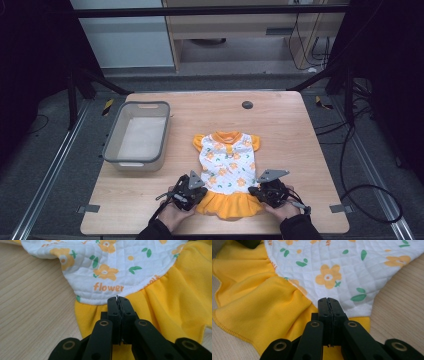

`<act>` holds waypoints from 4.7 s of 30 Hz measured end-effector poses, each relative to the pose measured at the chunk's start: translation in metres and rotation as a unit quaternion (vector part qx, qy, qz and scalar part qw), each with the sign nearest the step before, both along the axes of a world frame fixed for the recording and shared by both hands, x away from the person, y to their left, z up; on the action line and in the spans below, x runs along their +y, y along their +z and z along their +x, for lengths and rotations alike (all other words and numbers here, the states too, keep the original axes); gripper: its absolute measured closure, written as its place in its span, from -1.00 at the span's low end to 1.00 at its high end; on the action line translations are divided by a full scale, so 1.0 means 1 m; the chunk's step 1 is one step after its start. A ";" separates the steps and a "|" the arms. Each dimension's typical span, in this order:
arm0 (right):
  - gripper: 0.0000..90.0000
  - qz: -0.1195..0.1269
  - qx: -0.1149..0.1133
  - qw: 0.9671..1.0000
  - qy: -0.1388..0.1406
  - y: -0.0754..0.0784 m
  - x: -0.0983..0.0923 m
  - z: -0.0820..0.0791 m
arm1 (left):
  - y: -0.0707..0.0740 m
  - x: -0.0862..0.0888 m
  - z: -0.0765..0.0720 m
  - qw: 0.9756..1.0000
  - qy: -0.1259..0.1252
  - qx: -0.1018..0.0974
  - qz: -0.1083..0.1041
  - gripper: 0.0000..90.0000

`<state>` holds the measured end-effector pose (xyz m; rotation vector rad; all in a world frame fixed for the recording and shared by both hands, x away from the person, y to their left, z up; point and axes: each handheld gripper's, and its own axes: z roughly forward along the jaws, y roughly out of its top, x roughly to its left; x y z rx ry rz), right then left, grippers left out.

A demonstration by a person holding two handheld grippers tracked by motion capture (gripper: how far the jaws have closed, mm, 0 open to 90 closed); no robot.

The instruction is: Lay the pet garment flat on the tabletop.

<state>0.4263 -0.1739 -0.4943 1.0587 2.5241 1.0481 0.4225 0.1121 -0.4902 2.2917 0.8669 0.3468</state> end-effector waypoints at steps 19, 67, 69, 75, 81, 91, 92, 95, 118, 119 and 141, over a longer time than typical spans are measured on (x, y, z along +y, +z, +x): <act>1.00 0.032 -0.055 0.996 -0.066 0.007 0.000 0.050 | 0.018 -0.018 0.059 0.998 0.038 -0.033 -0.039 0.94; 1.00 0.016 -0.015 1.000 -0.022 -0.003 0.017 -0.002 | 0.001 -0.037 0.174 0.988 0.134 -0.075 0.009 0.99; 1.00 0.017 -0.012 1.000 -0.020 -0.003 0.016 -0.003 | 0.000 -0.038 0.177 0.988 0.136 -0.074 0.012 0.99; 1.00 0.021 -0.010 1.000 -0.014 -0.003 0.015 -0.005 | -0.004 -0.039 0.184 0.986 0.146 -0.076 0.019 0.99; 1.00 0.029 -0.011 0.999 -0.013 -0.002 0.016 -0.002 | 0.011 -0.032 0.177 0.987 0.145 -0.065 -0.010 0.91; 1.00 0.075 -0.087 0.991 -0.062 0.031 -0.002 0.025 | 0.058 0.001 0.107 0.991 0.078 -0.084 -0.067 0.89; 1.00 0.076 -0.093 0.990 -0.072 0.034 -0.006 0.033 | 0.059 0.004 0.097 0.992 0.068 -0.084 -0.061 0.89; 1.00 0.084 -0.103 0.987 -0.094 0.037 -0.013 0.057 | 0.055 0.010 0.068 0.994 0.050 -0.075 -0.055 0.88; 1.00 0.033 -0.072 0.989 -0.127 -0.014 0.012 0.143 | 0.001 0.007 -0.001 0.999 -0.024 -0.016 0.029 0.89; 1.00 0.026 -0.076 0.989 -0.127 -0.014 0.012 0.144 | 0.001 0.007 -0.002 0.999 -0.027 -0.015 0.030 0.89; 0.81 0.102 -0.108 0.980 -0.132 0.032 -0.025 0.091 | 0.023 0.047 -0.006 0.997 0.029 -0.062 -0.045 0.28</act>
